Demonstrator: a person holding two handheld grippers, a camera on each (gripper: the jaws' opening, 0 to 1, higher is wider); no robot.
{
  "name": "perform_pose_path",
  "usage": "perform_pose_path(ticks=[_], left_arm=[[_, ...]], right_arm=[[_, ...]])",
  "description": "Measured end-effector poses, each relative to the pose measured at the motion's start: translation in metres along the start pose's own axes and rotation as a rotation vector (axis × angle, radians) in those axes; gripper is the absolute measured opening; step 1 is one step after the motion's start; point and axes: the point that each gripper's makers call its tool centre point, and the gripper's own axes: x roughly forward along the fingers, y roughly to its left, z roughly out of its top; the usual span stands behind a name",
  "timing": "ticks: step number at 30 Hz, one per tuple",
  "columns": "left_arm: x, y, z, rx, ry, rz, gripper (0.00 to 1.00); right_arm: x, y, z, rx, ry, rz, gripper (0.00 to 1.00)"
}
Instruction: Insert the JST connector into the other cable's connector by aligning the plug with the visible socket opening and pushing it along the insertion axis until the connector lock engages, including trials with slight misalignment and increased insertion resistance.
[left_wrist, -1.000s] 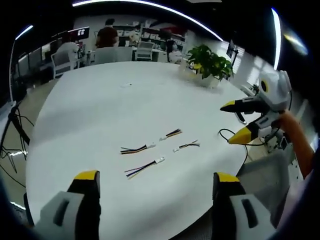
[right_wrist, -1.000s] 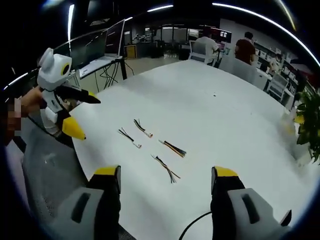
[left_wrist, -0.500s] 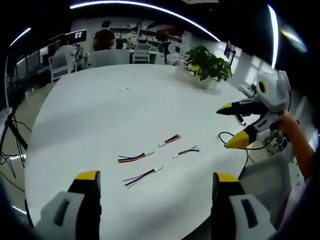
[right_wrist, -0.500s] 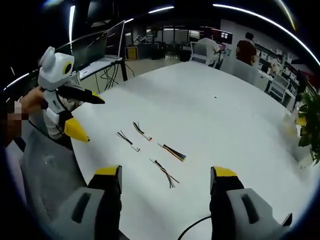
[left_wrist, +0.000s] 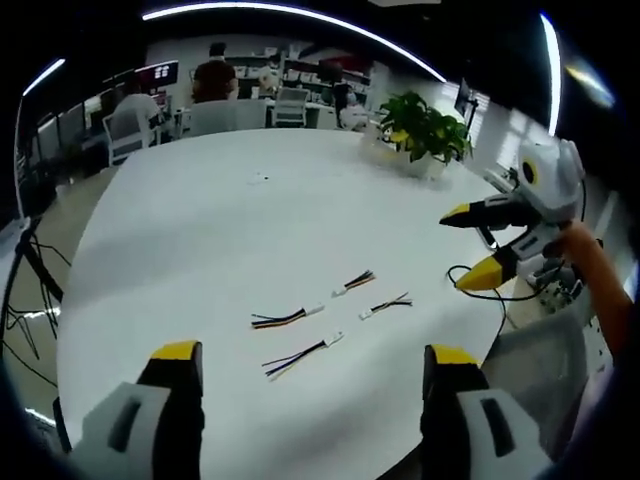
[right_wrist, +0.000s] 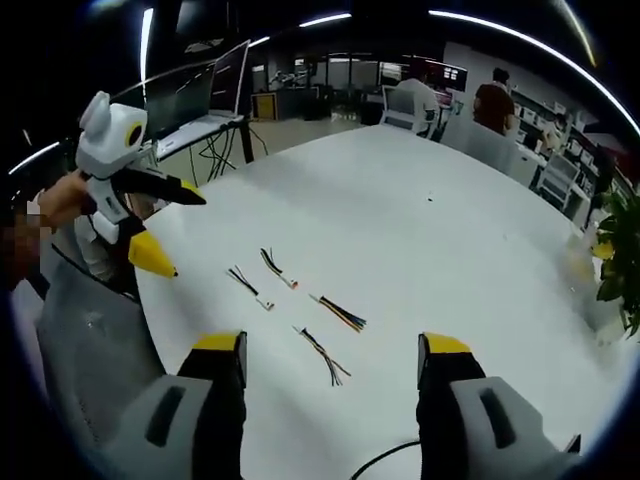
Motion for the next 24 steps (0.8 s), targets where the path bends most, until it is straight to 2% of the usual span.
perform_pose_path(ticks=[3,4,7,9,16,24], left_arm=[[0.001,0.003,0.002,0.011,0.002,0.01,0.89],[0.001,0.006,0.003,0.012,0.003,0.022,0.89],[0.005,0.009,0.007,0.023,0.007,0.037,0.89],[0.007,0.008,0.011,0.042,0.004,0.04,0.88],[0.014,-0.004,0.02,0.078,-0.01,0.004,0.85],[0.017,-0.004,0.023,0.087,-0.008,0.004,0.81]], right_arm=[[0.003,-0.001,0.004,0.018,-0.012,0.007,0.66],[0.003,-0.003,0.01,0.027,-0.042,-0.007,0.65],[0.003,-0.007,0.014,0.03,-0.061,-0.019,0.63],[0.004,-0.01,0.015,0.063,-0.069,-0.029,0.64],[0.005,-0.015,0.013,0.071,-0.063,-0.033,0.62],[0.009,-0.01,0.013,0.043,-0.056,-0.013,0.57]])
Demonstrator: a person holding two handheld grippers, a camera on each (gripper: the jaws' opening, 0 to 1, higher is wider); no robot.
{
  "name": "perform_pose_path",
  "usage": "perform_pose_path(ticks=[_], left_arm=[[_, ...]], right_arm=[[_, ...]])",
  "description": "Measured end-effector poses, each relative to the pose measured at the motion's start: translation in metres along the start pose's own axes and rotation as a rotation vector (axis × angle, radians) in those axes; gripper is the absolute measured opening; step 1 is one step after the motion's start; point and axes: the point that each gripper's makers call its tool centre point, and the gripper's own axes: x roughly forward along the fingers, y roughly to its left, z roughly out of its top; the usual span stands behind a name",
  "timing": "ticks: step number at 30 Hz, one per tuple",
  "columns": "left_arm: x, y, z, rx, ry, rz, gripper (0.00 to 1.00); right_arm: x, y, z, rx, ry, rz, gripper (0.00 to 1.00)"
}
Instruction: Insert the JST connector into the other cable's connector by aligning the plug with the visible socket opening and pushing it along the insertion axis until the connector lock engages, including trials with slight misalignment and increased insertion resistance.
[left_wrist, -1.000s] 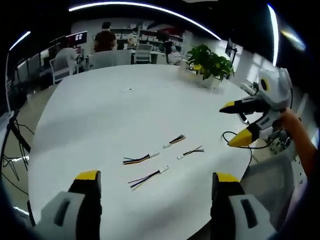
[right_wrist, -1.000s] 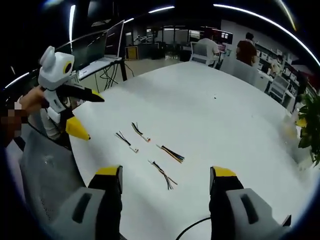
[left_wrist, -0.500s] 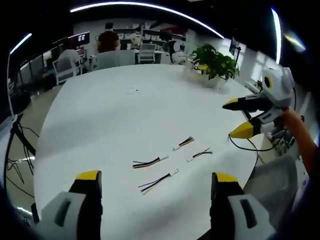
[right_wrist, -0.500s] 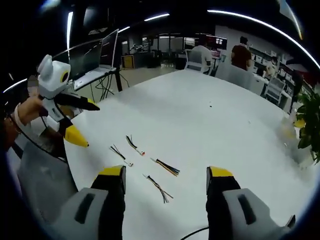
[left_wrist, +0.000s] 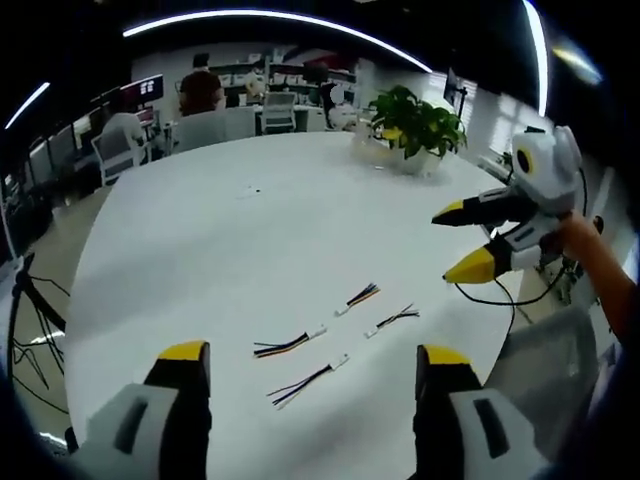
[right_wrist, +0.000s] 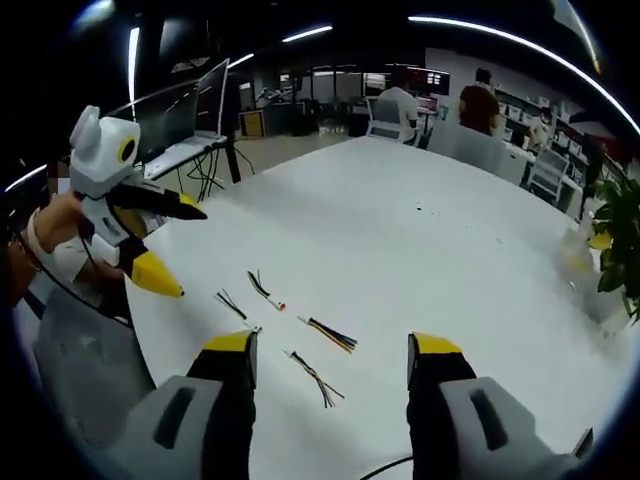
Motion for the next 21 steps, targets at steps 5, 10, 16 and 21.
perform_pose_path(ticks=[5,10,16,21], left_arm=[[0.002,0.001,0.002,-0.004,-0.001,-0.001,0.78],[0.003,0.003,0.002,0.002,0.003,0.002,0.76],[0.008,0.003,0.002,-0.003,0.007,-0.001,0.74],[0.011,0.003,0.0,0.005,0.017,-0.002,0.73]], right_arm=[[0.002,0.003,0.003,-0.016,-0.012,0.003,0.56],[0.003,0.004,0.006,-0.028,-0.017,0.017,0.54],[0.005,0.001,0.006,-0.053,-0.008,0.012,0.53],[0.007,0.005,0.01,-0.076,-0.034,0.037,0.46]])
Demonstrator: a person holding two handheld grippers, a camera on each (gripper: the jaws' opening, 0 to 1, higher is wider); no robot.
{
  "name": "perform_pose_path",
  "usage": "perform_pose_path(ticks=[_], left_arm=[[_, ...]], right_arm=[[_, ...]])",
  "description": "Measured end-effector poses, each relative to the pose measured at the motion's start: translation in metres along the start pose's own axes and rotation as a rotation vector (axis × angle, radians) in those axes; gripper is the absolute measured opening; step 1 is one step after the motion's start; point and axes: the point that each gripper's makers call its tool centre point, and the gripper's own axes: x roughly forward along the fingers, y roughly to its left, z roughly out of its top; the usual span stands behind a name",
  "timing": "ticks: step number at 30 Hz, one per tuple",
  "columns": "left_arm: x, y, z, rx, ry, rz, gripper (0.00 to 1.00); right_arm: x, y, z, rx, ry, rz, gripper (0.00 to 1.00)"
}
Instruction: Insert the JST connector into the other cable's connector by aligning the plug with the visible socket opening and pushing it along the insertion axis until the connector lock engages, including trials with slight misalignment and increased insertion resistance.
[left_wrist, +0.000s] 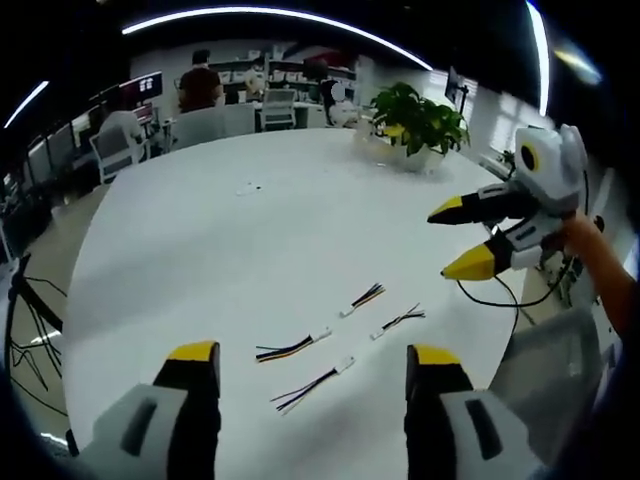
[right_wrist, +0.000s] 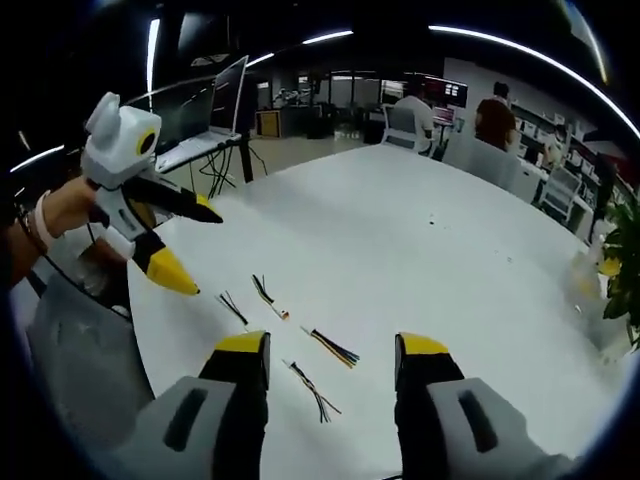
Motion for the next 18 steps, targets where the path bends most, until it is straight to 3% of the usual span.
perform_pose_path(ticks=[7,12,18], left_arm=[[0.001,0.002,0.0,0.037,0.009,0.017,0.74],[0.003,0.004,0.0,0.05,0.013,0.011,0.73],[0.004,0.0,0.011,0.007,-0.027,-0.035,0.74]], right_arm=[[0.003,0.002,0.002,-0.019,-0.009,0.007,0.4],[0.006,0.002,0.001,-0.016,0.002,0.015,0.42],[0.013,0.001,-0.006,-0.014,0.017,0.017,0.46]])
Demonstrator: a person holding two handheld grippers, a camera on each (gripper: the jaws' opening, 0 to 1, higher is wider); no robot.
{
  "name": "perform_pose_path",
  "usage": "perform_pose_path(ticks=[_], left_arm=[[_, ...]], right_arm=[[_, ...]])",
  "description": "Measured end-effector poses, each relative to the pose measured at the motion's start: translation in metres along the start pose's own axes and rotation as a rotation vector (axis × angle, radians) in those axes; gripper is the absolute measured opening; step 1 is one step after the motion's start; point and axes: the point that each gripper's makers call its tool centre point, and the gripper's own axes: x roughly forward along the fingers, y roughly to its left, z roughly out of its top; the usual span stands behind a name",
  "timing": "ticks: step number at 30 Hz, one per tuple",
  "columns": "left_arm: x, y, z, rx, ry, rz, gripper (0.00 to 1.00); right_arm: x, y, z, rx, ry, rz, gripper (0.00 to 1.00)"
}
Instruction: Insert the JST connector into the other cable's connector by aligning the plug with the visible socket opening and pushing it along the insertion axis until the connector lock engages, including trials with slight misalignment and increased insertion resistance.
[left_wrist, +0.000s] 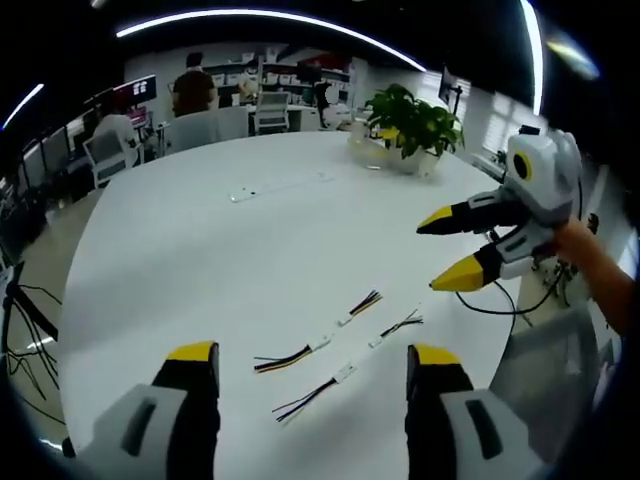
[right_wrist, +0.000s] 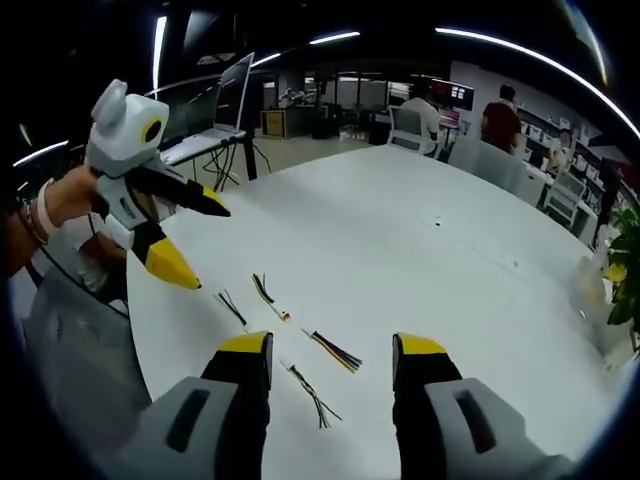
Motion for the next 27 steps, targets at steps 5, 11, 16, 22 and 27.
perform_pose_path(ticks=[5,11,16,22,27], left_arm=[[0.003,0.005,-0.001,0.066,0.029,0.028,0.75],[0.006,0.005,0.0,0.095,0.032,0.024,0.78],[0.009,0.002,0.0,0.115,0.033,0.006,0.82],[0.01,0.001,-0.001,0.119,0.038,-0.013,0.87],[0.013,0.002,-0.003,0.109,0.054,-0.022,0.89]], right_arm=[[0.003,-0.001,-0.002,-0.009,0.007,0.009,0.46],[0.007,-0.002,-0.003,-0.025,0.017,0.024,0.46],[0.01,0.001,-0.001,-0.027,0.015,0.053,0.49],[0.016,0.002,0.001,-0.051,0.022,0.062,0.57],[0.02,-0.001,0.001,-0.032,0.038,0.051,0.66]])
